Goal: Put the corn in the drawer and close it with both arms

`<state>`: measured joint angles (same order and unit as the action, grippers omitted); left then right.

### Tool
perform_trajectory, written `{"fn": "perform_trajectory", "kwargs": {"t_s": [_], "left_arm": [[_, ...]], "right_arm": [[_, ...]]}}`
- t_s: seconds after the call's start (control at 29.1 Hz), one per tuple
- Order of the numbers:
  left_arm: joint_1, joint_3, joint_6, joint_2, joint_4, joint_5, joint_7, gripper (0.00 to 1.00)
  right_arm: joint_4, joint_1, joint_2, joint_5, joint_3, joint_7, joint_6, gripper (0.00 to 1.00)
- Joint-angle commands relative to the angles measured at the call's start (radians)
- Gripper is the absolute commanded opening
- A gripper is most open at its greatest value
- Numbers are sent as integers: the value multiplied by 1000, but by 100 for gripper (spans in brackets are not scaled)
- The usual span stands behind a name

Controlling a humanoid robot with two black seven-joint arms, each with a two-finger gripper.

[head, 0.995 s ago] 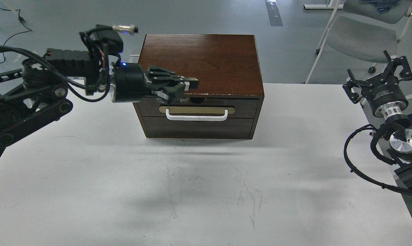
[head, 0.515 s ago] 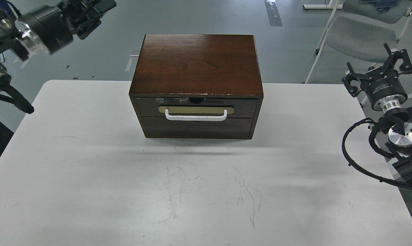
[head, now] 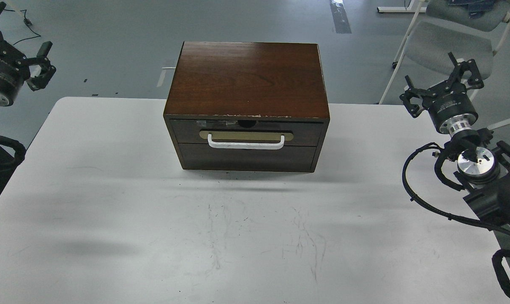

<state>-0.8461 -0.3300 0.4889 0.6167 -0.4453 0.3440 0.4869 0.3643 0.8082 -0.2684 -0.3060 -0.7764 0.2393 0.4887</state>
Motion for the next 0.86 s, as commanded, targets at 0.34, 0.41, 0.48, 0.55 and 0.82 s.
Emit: {"fn": "perform_trajectory", "kwargs": {"t_s": [0.34,0.41,0.48,0.55,0.82], "left_arm": [[104,-77,0,-106,57,3,-47,98],[104,-75,0,-129,83,3,-47,98],[104,-70,0,-150,105,1,-48,98],[101,-69,0,-169,106,1,-48,99],[93,-67,0,-181,111,0,-48,99]], "right_arm": [[-15,-29,18,-7,-12,-18,0,100],[-15,-27,18,-7,-8,-18,0,100],[-16,-27,18,-7,-3,-18,0,100],[-18,-24,15,-5,3,-18,0,100],[-25,-15,9,-4,5,-18,0,100]]}}
